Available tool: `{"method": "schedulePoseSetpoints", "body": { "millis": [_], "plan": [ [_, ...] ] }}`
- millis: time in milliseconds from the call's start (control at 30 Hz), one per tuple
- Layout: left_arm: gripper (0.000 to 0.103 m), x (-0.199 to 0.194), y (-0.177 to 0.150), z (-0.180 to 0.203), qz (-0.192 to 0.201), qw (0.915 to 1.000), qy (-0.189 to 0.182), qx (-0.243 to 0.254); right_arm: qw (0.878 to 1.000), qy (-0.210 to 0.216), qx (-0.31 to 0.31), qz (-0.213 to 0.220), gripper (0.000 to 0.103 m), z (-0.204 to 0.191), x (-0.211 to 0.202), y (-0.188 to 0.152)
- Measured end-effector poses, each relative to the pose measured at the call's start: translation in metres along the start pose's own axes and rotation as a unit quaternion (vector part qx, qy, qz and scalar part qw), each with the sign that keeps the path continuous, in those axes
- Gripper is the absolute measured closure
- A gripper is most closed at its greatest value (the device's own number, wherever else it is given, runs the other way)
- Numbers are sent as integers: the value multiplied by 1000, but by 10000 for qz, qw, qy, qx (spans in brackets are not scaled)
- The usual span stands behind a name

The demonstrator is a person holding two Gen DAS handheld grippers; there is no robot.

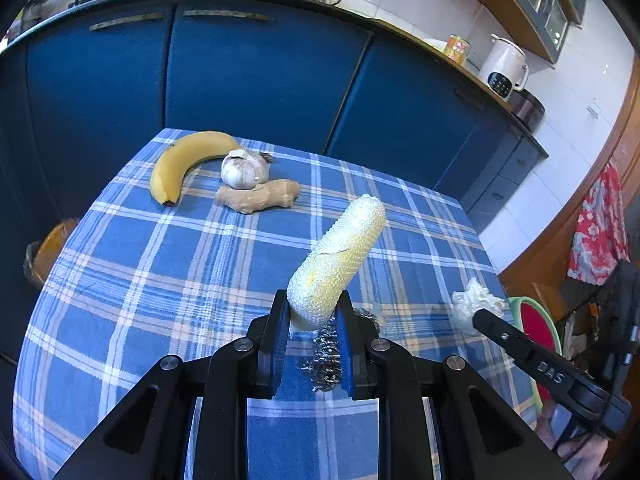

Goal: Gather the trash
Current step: 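Grasp the crumpled paper with the right tool while left tool holds the roll, then carry the foam roll and crumpled paper over the red basin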

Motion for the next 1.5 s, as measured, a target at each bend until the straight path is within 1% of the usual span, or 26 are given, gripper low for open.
{"method": "schedulePoseSetpoints", "body": {
  "millis": [167,400,900,1200,1367,1500],
  "plan": [
    [80,-7,-5,8,24,9999,-10,99,9996,-19,-102,244,74,-5,-29,-2],
    [80,-16,-13,26,35,9996,-99,275,9987,24,-73,511,73,-3,-65,-8],
    [80,-38,-39,77,33,9964,-394,754,9953,-139,99,958,73,20,-130,-26],
    [80,-43,-62,119,-86,9917,-646,1112,9922,-389,267,1156,73,47,-163,-41],
    [80,-40,-78,147,-209,9870,-810,1376,9899,-576,419,1226,73,68,-179,-51],
    [80,-34,-94,173,-341,9816,-953,1621,9876,-748,582,1254,73,89,-188,-60]
  ]
}}
Point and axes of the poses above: each gripper's, at about its wrist camera, not at the fingertips, and x roughly the way its jaws point, z to its right, y to its top, the point moved 7 cm from there along x, roughly the way its jaws point, and after that the axes turned 13 degrees about -x, right-handed, at the moved point
